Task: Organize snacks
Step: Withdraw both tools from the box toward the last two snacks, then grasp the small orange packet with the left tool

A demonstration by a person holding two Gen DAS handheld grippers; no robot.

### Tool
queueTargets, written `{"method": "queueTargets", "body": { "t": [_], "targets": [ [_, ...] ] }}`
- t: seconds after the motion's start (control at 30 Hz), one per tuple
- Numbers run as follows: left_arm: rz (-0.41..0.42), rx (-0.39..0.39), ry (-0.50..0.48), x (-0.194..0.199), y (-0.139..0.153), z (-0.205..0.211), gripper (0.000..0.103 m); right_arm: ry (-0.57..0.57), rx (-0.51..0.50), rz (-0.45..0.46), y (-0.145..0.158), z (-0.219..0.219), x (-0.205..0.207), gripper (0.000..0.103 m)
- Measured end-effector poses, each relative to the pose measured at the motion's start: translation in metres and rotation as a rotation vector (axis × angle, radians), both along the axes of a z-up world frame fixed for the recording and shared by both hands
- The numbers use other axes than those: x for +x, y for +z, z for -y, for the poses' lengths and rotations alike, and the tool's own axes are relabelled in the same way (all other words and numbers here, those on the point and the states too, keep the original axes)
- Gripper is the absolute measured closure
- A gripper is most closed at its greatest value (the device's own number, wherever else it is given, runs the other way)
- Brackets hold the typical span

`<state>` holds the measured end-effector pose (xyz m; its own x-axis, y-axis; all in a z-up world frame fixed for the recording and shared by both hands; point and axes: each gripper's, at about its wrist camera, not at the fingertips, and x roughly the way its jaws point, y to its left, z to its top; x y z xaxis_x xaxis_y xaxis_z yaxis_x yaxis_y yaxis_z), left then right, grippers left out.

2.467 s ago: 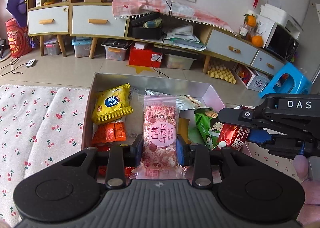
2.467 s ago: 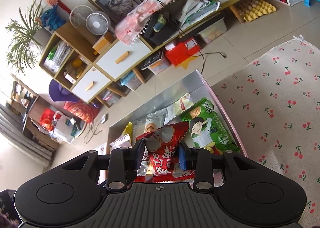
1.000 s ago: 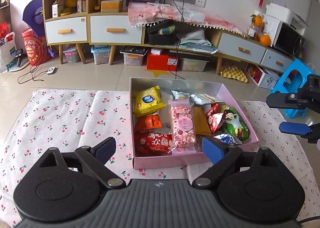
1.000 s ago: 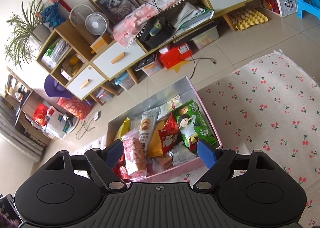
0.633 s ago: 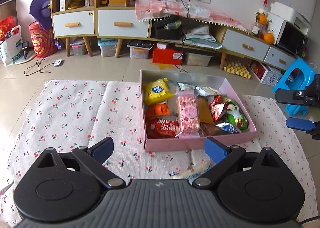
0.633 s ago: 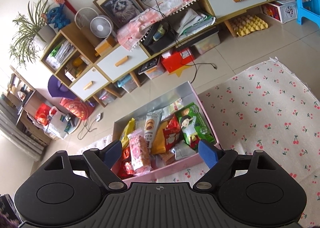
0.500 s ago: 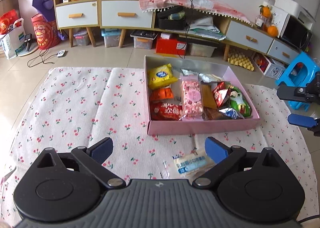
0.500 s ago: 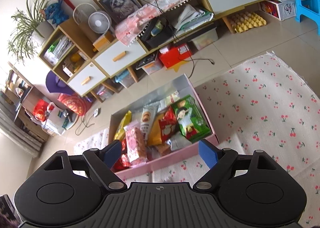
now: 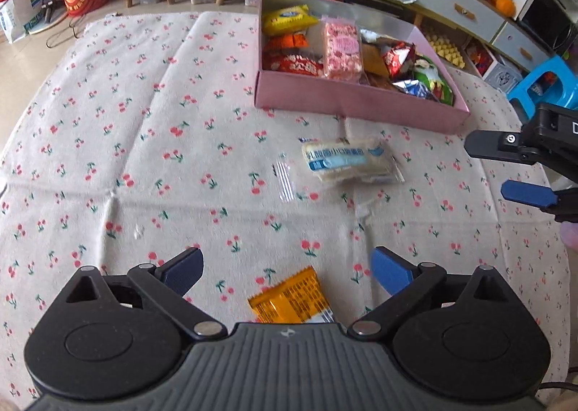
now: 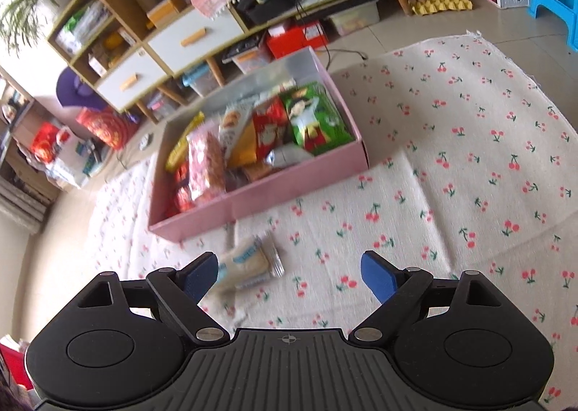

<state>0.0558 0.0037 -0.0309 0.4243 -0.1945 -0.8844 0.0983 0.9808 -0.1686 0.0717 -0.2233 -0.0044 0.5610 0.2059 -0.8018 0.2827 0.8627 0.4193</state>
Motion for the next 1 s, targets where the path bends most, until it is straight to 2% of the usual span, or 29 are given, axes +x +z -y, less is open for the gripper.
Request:
{"method": "queueTargets", "body": {
  "t": [0.2, 0.37, 0.6, 0.77, 1.0],
  "targets": [
    [-0.082, -0.022, 0.027, -0.015, -0.013, -0.001, 0.007, 0.041, -0.038, -0.014, -0.004, -0.011, 0.001, 0.015],
    [-0.129, -0.048, 0.047, -0.019, -0.021, -0.006, 0.016, 0.042, -0.046, -0.044, -0.011, -0.013, 0.004, 0.015],
    [-0.108, -0.035, 0.035, -0.023, -0.018, -0.006, 0.032, 0.048, -0.052, -0.062, -0.016, -0.017, 0.006, 0.015],
    [-0.089, -0.024, 0.024, -0.024, -0.016, -0.011, 0.05, 0.056, -0.055, -0.072, -0.019, -0.022, 0.007, 0.015],
    [-0.073, -0.025, -0.012, -0.023, -0.013, -0.02, 0.054, 0.062, -0.034, -0.086, -0.022, -0.03, 0.01, 0.015]
  ]
}}
